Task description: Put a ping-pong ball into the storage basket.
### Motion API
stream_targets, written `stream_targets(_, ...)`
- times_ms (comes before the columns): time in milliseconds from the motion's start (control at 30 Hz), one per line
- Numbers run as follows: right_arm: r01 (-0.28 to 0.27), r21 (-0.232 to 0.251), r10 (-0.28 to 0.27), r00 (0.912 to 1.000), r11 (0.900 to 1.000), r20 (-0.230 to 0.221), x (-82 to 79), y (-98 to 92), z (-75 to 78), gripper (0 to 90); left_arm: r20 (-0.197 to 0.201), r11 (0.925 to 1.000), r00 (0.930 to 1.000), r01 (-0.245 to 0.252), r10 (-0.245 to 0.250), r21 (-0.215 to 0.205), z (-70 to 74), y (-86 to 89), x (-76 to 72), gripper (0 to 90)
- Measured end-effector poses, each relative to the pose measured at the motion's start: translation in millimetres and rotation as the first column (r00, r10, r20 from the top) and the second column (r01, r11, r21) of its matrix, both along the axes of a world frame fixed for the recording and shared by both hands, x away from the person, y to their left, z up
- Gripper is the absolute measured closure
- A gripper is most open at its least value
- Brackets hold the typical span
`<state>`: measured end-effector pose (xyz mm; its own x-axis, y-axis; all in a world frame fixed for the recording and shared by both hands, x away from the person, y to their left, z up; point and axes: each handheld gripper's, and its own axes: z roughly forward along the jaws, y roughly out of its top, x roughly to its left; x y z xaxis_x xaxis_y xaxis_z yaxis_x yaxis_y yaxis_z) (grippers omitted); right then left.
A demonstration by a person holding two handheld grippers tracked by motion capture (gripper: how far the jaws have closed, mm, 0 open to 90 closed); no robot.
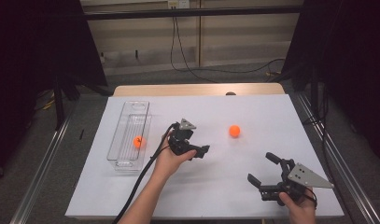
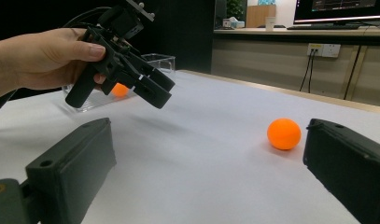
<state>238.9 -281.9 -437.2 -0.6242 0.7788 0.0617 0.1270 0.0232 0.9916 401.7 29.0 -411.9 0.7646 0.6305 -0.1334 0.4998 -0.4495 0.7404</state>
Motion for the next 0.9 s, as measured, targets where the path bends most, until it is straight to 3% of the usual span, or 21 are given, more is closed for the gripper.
stream_targets(900,-0.005,0.004,0.005,0.9999,1.000,-0.009,0.0,-0.8,0.2,1.5,0.003,1.0000,1.0000,0.002,-0.002,0.007,-5.2,-25.9,4.7,9.9)
